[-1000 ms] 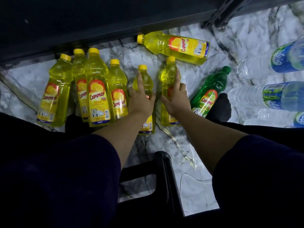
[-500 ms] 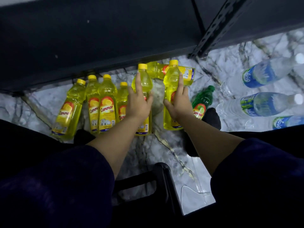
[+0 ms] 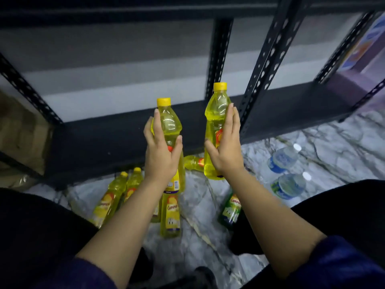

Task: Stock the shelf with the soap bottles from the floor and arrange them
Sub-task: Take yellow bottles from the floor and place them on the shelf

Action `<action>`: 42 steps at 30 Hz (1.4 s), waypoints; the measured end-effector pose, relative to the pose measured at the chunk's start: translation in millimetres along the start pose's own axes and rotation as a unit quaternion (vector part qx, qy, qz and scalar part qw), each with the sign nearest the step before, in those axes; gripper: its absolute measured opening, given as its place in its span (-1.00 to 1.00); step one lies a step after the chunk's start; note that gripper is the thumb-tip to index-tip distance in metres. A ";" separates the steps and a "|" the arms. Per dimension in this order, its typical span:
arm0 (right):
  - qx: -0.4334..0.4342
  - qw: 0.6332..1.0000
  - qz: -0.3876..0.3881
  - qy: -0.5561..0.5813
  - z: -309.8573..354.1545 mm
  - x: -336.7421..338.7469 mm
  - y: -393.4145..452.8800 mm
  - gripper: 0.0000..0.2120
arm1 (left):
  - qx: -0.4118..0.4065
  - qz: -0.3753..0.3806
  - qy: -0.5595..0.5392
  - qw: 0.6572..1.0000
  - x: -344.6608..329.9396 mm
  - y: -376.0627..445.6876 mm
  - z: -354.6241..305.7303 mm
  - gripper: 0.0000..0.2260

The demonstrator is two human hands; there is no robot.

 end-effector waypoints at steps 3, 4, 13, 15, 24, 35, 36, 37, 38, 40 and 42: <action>0.060 0.997 -0.045 0.004 46.9 41.7 12.7 0.01 | -0.047 -0.030 -0.010 0.998 40.0 13.9 -50.7 -0.28; 0.080 0.995 -0.056 0.004 63.5 56.6 17.8 0.01 | -0.065 -0.038 -0.016 0.997 53.1 20.4 -67.4 -0.27; 0.248 0.951 -0.186 0.019 200.1 193.4 82.0 0.00 | -0.214 -0.127 -0.043 0.968 165.1 115.9 -206.4 -0.25; 0.275 0.938 -0.209 0.022 222.4 216.9 104.4 0.01 | -0.246 -0.153 -0.030 0.956 183.7 139.6 -235.3 -0.26; 0.264 0.941 -0.210 -0.004 232.2 246.2 229.0 -0.06 | -0.271 -0.199 0.014 0.942 184.8 252.5 -283.8 -0.26; 0.227 0.943 -0.237 -0.055 188.6 227.8 320.0 -0.10 | -0.228 -0.233 0.073 0.943 141.0 351.6 -263.4 -0.29; 0.227 0.943 -0.237 -0.057 186.5 226.5 327.3 -0.11 | -0.228 -0.235 0.074 0.942 137.5 359.1 -262.1 -0.29; 0.229 0.943 -0.237 -0.058 184.6 225.6 334.4 -0.11 | -0.226 -0.238 0.074 0.942 134.0 366.2 -260.8 -0.30; 0.232 0.943 -0.233 -0.058 182.5 224.5 341.5 -0.11 | -0.224 -0.240 0.075 0.942 130.5 372.8 -259.7 -0.30; 0.236 0.943 -0.226 -0.055 178.3 222.1 355.6 -0.11 | -0.225 -0.241 0.076 0.941 123.4 384.8 -257.8 -0.30; 0.230 0.945 -0.227 -0.057 173.8 220.2 369.6 -0.10 | -0.233 -0.238 0.073 0.940 117.4 396.0 -256.6 -0.30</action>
Point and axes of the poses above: each hand's wrist, its own y-axis towards the middle knuckle, its own x-axis out of the back of the hand, z = x × y, the point moved 6 cm from there along y, towards the middle knuckle, and after that the axes turned 10 degrees about z, right-handed, at the moved point
